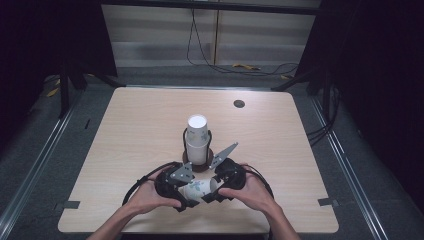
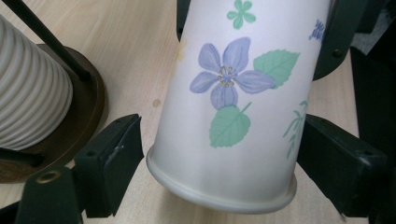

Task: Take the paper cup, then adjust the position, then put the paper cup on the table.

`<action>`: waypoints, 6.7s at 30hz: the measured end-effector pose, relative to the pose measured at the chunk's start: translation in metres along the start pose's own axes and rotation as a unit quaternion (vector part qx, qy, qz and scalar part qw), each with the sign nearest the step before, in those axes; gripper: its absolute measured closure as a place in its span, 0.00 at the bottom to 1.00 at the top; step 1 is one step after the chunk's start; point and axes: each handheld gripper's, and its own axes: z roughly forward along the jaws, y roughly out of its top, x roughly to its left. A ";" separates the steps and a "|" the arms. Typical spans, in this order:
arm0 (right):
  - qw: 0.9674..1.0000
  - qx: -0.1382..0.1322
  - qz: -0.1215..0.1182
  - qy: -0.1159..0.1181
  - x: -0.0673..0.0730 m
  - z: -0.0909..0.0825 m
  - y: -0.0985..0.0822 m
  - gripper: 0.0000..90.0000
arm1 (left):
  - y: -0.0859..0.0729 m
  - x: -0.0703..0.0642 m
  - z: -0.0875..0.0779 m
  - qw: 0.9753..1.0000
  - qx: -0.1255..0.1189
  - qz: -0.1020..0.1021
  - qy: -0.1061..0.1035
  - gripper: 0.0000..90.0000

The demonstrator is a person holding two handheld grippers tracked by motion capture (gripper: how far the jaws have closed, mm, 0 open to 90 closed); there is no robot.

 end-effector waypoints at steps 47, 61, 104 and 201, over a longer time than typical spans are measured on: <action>0.994 -0.095 0.038 -0.032 -0.016 -0.026 -0.016 0.40 | -0.020 0.021 -0.041 0.978 -0.169 -0.113 0.044 0.18; 0.986 -0.163 0.040 -0.022 -0.017 -0.033 -0.019 0.40 | -0.023 0.025 -0.052 0.972 -0.190 -0.127 0.056 0.18; 0.964 -0.262 0.031 0.014 -0.010 -0.038 -0.019 0.41 | -0.012 0.018 -0.055 0.959 -0.249 -0.136 0.018 0.18; 0.968 -0.251 0.021 -0.001 -0.008 -0.031 -0.018 0.17 | -0.010 0.024 -0.068 0.957 -0.265 -0.117 -0.020 0.31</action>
